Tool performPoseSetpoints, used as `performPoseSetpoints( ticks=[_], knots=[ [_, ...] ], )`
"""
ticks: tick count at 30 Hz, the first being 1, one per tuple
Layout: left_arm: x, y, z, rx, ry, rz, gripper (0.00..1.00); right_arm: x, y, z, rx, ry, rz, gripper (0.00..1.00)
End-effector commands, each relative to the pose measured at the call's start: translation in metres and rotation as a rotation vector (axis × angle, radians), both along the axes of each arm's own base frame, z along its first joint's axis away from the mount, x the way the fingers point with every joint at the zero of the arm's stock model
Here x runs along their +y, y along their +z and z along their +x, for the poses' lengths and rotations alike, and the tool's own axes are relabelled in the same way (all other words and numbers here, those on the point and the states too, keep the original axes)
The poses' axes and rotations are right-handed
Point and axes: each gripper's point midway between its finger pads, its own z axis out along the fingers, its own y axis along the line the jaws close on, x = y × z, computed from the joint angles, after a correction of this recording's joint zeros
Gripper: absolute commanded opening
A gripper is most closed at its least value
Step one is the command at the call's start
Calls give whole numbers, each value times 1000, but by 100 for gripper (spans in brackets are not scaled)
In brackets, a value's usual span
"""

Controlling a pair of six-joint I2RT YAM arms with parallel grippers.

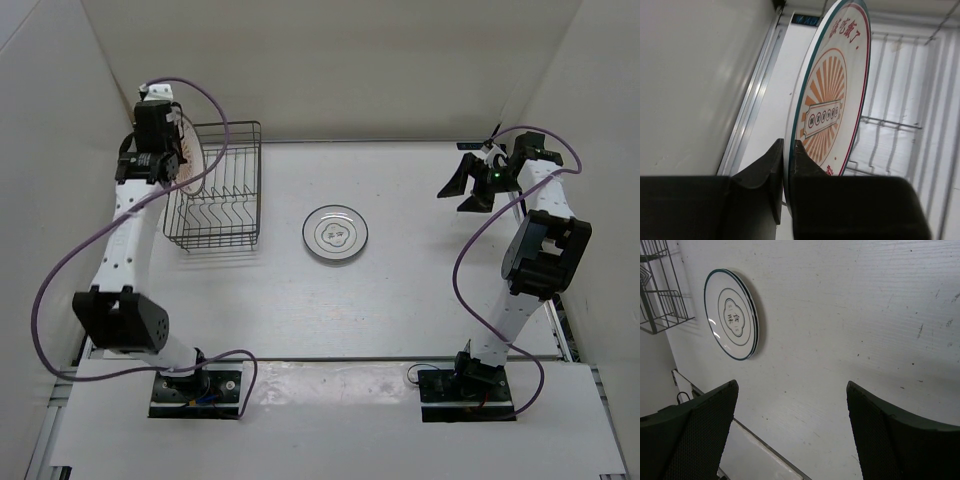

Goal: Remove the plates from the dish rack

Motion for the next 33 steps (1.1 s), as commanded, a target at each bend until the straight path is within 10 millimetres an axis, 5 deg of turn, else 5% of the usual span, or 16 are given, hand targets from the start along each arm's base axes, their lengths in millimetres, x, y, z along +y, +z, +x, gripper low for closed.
performPoseSetpoints(
  ticks=[1, 4, 5, 6, 8, 9, 13, 14, 16, 17, 19, 24, 33],
  knots=[
    [-28, 84, -24, -249, -104, -128, 0, 4, 16, 11, -39, -21, 43, 90],
    [-50, 94, -47, -298, -195, -229, 0, 4, 15, 13, -33, -29, 51, 90],
    [-55, 111, -65, -350, -217, -259, 0, 5, 14, 14, -33, -26, 53, 90],
    [-62, 98, -71, -310, -240, -289, 0, 4, 14, 14, -31, -26, 55, 90],
    [-72, 103, -94, -328, -262, -361, 0, 4, 10, 14, -24, -24, 56, 90],
    [-78, 74, -104, -230, -273, -398, 0, 6, 11, 14, -27, -18, 61, 90],
    [-101, 31, -145, -128, -280, -569, 0, 6, 8, 14, -32, -20, 65, 90],
    [-113, 3, -156, -66, -317, -621, 0, 7, 5, 13, -24, -19, 69, 90],
    [-129, -7, -170, -45, -354, -721, 0, 7, 5, 13, -26, -20, 69, 90],
    [-139, -38, -181, 40, -366, -771, 0, 8, 4, 12, -20, -24, 71, 90],
    [-151, -51, -199, 68, -393, -849, 0, 8, 4, 14, -25, -24, 73, 90],
    [-152, -106, -241, 214, -350, -877, 0, 7, 4, 20, -45, -26, 73, 90],
    [-124, -173, -274, 267, -129, -820, 0, 8, 2, 20, -45, -37, 80, 90]
  ],
)
